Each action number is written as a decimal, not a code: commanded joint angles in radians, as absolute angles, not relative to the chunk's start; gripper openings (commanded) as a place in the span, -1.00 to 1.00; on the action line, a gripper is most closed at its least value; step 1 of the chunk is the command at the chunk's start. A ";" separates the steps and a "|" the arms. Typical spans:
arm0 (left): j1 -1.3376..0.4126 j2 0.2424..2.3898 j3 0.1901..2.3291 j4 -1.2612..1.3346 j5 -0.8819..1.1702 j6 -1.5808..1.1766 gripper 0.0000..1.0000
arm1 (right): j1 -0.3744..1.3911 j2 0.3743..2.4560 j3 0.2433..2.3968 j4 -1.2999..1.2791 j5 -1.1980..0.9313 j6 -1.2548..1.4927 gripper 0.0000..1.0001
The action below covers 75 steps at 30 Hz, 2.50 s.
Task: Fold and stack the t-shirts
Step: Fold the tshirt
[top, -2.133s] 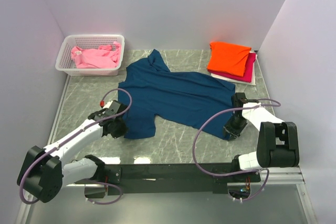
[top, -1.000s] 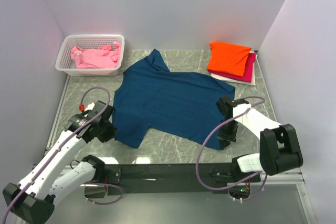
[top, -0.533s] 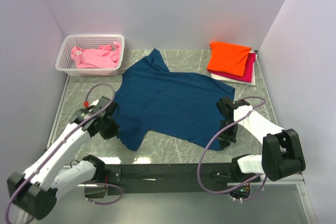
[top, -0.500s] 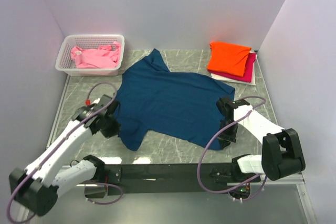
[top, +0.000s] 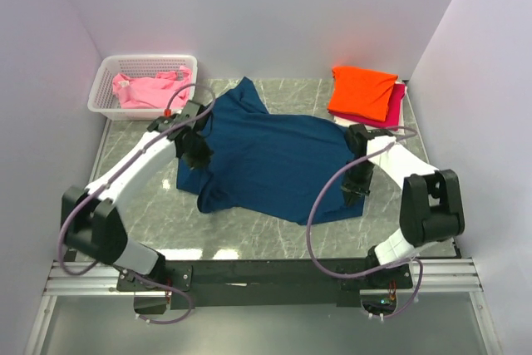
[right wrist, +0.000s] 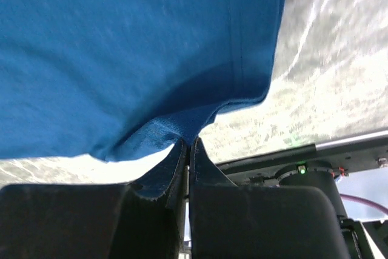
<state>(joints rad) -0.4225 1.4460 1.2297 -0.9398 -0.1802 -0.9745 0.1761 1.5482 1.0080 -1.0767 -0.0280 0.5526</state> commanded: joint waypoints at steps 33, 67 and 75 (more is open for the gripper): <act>-0.262 1.910 1.821 -0.775 -0.089 -0.775 -0.99 | -0.101 1.720 1.290 -1.062 -0.002 0.460 -1.00; -0.216 2.071 1.962 -0.721 -0.080 -0.802 -0.99 | -0.143 1.939 1.456 -0.977 -0.011 0.431 -1.00; -0.218 2.077 2.002 -0.667 -0.032 -0.808 -0.51 | -0.147 1.787 1.460 -0.871 -0.092 0.437 -0.01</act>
<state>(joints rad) -0.2226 2.0865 1.9438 -0.7300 -0.0513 -0.8059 -0.1394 1.9083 1.4307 -0.9432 -0.0654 0.4377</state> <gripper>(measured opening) 0.222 0.464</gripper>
